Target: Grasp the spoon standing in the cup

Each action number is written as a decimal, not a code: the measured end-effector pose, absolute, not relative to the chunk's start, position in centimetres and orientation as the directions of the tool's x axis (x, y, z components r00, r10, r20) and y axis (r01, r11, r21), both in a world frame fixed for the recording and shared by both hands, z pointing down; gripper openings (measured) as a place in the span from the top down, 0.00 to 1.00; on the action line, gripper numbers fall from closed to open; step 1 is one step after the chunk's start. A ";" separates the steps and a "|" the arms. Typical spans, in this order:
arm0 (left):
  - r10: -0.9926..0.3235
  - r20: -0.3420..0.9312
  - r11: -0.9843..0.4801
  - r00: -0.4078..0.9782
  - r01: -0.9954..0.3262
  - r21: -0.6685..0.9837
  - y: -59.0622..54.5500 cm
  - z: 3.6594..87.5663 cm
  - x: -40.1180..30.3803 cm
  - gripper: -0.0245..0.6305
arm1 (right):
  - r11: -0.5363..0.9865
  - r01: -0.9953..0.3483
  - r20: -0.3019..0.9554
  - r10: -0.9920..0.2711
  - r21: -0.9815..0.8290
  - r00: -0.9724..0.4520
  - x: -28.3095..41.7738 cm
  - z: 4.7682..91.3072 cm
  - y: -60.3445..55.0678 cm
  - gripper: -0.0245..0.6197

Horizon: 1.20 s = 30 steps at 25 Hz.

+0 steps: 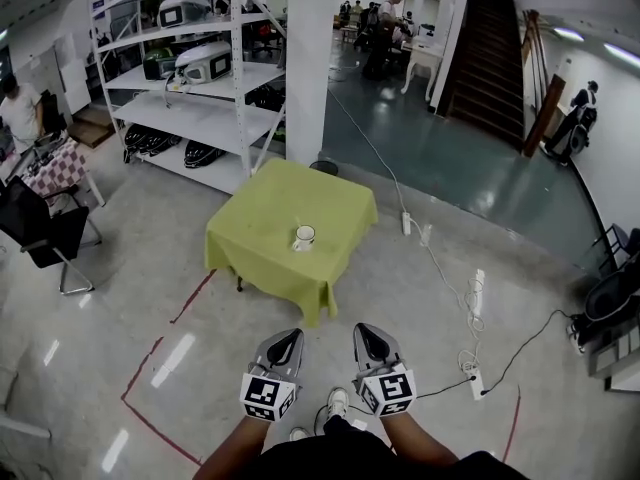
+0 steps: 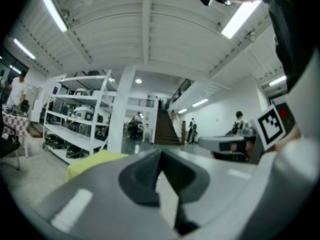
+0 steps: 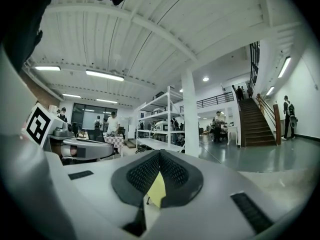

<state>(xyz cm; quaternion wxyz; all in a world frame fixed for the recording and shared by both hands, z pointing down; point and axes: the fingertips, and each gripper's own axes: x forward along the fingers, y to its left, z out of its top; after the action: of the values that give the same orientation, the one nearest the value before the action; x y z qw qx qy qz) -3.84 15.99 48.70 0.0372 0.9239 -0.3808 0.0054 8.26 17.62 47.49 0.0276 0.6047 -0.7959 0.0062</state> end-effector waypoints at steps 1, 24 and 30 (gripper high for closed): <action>-0.705 0.041 -0.706 0.708 -0.706 0.063 15.6 48.7 -3.7 0.95 | 0.273 -0.962 0.049 -0.961 0.021 -0.272 8.4 47.5 17.2 0.95; -0.777 0.085 -0.621 0.624 -0.782 0.058 3.6 48.2 4.6 0.95 | 0.397 -0.918 0.001 -0.918 0.014 -0.397 16.2 46.8 4.1 0.95; -0.803 0.086 -0.587 0.590 -0.808 0.053 1.9 47.9 5.2 0.95 | 0.427 -0.904 0.006 -0.904 0.005 -0.427 17.2 46.8 1.7 0.95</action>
<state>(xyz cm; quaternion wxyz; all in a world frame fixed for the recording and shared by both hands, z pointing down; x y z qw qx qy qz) 5.22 1.92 47.91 0.0431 0.8905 -0.4522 0.0265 17.24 1.67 46.76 0.0039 0.5353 -0.8447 -0.0003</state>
